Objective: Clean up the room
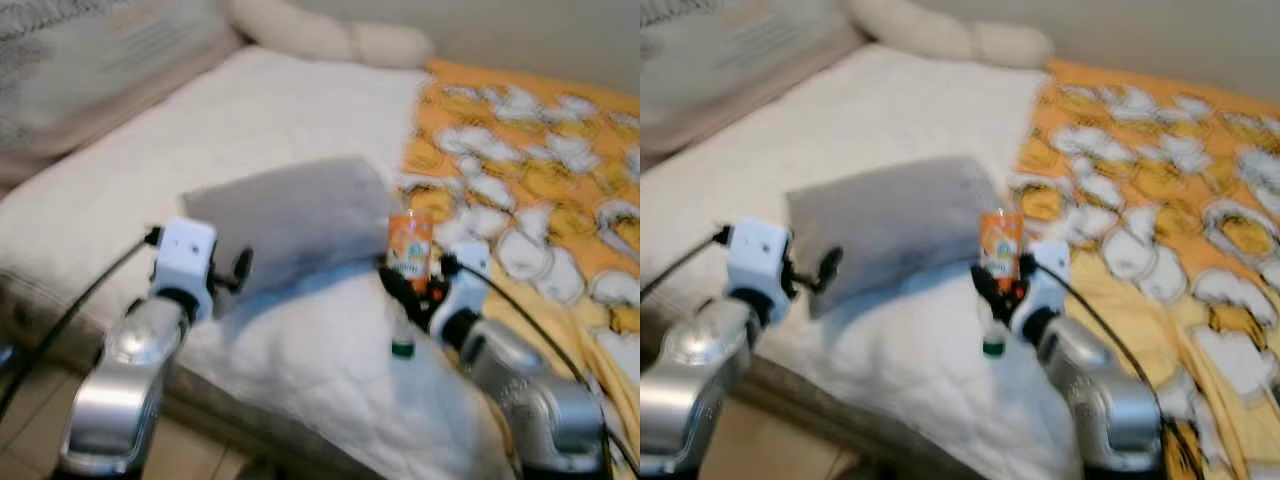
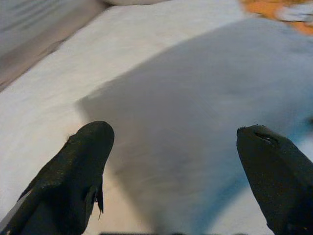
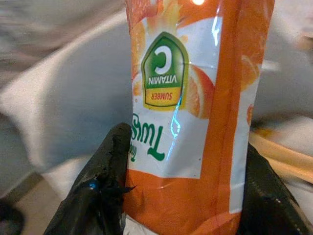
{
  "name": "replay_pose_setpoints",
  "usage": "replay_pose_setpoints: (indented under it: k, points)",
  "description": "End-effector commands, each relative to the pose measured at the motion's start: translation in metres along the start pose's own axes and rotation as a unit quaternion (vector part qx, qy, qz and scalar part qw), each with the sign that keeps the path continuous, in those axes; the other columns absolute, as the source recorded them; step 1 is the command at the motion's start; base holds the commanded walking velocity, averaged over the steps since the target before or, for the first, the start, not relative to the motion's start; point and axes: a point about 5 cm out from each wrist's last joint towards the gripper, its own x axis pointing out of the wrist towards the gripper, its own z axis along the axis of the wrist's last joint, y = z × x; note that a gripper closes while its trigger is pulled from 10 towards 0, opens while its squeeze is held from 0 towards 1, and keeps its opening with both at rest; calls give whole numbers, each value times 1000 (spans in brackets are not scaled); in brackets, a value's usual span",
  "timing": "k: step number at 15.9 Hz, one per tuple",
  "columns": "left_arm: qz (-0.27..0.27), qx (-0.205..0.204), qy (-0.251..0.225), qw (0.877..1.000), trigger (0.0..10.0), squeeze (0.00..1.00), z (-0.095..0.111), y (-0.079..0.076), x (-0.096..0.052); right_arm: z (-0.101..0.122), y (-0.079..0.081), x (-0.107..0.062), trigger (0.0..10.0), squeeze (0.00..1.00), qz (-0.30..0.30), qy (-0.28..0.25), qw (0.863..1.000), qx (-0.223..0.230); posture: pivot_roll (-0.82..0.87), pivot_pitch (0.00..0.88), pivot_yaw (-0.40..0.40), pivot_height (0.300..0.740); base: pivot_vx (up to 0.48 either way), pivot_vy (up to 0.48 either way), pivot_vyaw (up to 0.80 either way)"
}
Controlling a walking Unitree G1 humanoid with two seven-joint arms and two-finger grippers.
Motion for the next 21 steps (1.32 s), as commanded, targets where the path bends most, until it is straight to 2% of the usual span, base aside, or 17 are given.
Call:
replay_pose_setpoints:
  k: [1,6,12,17,18,19,21]
  points:
    - [-7,-10,-6,1000,10000,0,4,-2,2,2,-1,0,10000,0,-3,-2,1000,-12,-102,0,-38,740,0,0,800]
    - [-9,24,2,1000,10000,0,4,-1,6,-1,-5,3,10000,0,0,13,1000,-20,-92,0,-52,740,0,0,800]
    - [-8,6,-11,1000,10000,0,7,-4,7,-3,1,2,10000,0,17,21,999,-30,-102,0,-51,740,0,0,800]
    - [7,47,-17,999,10000,0,8,-1,8,-2,-1,1,10000,0,17,21,999,-35,-105,0,-53,740,0,0,800]
    - [5,11,-24,1000,10000,0,9,-3,8,-3,-2,1,10000,0,15,22,999,-40,-108,0,-50,740,0,0,800]
    - [6,-5,-25,1000,10000,0,10,-2,8,-2,-2,2,10000,0,12,21,999,-42,-110,0,-48,740,0,0,800]
    - [-3,2,-27,1000,10000,0,10,-3,8,-1,-1,4,10000,0,12,19,999,-45,-114,0,-44,740,0,0,800]
